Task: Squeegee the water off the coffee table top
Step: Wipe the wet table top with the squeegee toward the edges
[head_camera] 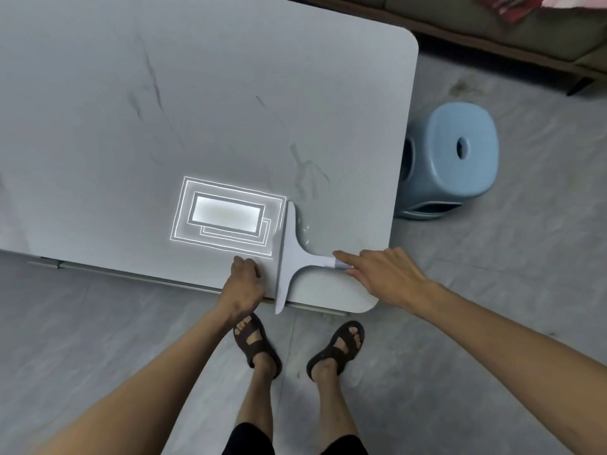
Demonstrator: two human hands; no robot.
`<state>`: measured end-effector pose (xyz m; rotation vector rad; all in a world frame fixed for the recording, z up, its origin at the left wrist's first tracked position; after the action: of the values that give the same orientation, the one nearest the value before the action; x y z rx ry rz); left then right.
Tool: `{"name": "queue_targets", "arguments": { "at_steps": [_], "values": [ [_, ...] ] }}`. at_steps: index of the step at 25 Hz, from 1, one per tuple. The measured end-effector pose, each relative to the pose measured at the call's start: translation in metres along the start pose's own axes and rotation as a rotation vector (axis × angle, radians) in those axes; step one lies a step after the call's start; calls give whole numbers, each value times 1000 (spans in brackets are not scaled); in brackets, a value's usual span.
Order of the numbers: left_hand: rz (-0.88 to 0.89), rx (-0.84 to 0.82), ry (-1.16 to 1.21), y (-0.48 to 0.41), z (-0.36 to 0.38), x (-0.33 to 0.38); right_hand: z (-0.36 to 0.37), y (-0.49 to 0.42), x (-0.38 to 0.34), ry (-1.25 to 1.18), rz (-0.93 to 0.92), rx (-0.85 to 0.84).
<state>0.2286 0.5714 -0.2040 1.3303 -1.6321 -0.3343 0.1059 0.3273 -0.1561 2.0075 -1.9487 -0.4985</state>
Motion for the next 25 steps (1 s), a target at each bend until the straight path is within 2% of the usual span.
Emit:
{"name": "queue_targets", "arguments": {
  "at_steps": [6,20,25],
  "values": [
    [-61,-114,-169,-4,48,22,18,64,54,-7,82,38],
    [-20,-9,-116,2,67,66,25,151,125,90,211,53],
    [46,55,-60,-8,60,90,10,159,147,44,289,157]
  ]
}}
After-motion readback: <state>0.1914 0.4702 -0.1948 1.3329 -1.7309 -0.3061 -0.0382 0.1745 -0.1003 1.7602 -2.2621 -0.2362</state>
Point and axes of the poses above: each hand's wrist, its own y-axis away from the middle knuckle, its own z-axis out of the palm, x = y × z, the point moved 2 cm from there along -y, towards the middle knuckle, and after that the axes turned 8 degrees about y, right-handed, at the moved point
